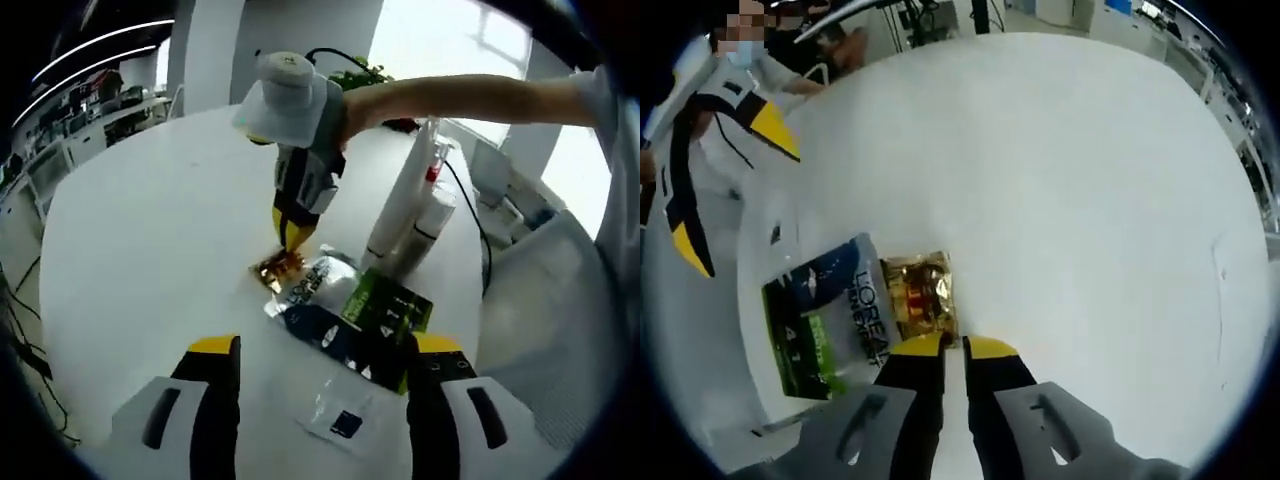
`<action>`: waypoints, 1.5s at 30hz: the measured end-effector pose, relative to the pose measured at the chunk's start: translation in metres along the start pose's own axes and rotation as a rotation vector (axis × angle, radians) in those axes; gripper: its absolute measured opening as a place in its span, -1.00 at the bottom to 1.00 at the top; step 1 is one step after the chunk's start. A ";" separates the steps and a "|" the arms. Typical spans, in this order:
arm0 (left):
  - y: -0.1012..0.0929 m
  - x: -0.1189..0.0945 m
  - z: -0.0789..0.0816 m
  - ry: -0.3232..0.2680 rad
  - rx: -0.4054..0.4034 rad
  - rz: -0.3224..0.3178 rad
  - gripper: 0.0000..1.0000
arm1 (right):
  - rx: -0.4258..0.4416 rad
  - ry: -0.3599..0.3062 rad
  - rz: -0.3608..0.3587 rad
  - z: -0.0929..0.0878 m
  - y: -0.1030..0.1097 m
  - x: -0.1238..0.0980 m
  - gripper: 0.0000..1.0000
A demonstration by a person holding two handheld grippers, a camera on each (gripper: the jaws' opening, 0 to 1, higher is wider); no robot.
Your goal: Arrange the skincare products in the storage area until every visible bottle or jar stands upright without overlapping.
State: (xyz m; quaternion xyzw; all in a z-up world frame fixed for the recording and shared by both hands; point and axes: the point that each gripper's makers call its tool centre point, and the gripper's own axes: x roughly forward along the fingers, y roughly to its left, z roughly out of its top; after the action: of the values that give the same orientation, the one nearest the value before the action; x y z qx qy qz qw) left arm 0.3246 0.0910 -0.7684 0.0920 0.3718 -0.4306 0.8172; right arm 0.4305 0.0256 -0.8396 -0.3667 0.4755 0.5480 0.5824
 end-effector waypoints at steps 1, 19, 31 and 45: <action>0.007 0.003 0.001 0.000 0.022 -0.020 0.17 | -0.003 0.003 -0.001 0.000 0.000 0.000 -0.86; 0.037 0.053 0.012 0.033 -0.186 -0.026 -0.30 | 0.017 -0.043 -0.063 0.002 -0.011 -0.001 -0.90; 0.042 0.069 0.016 0.034 -0.243 -0.035 -0.40 | 0.060 -0.059 -0.103 0.008 -0.026 -0.003 -0.91; 0.047 0.081 0.023 0.015 -0.361 -0.056 -0.51 | 0.115 -0.087 -0.087 0.005 -0.020 -0.005 -0.91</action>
State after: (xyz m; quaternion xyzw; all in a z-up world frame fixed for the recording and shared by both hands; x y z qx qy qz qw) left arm 0.4015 0.0573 -0.8161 -0.0633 0.4515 -0.3789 0.8054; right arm 0.4512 0.0266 -0.8354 -0.3288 0.4639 0.5093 0.6459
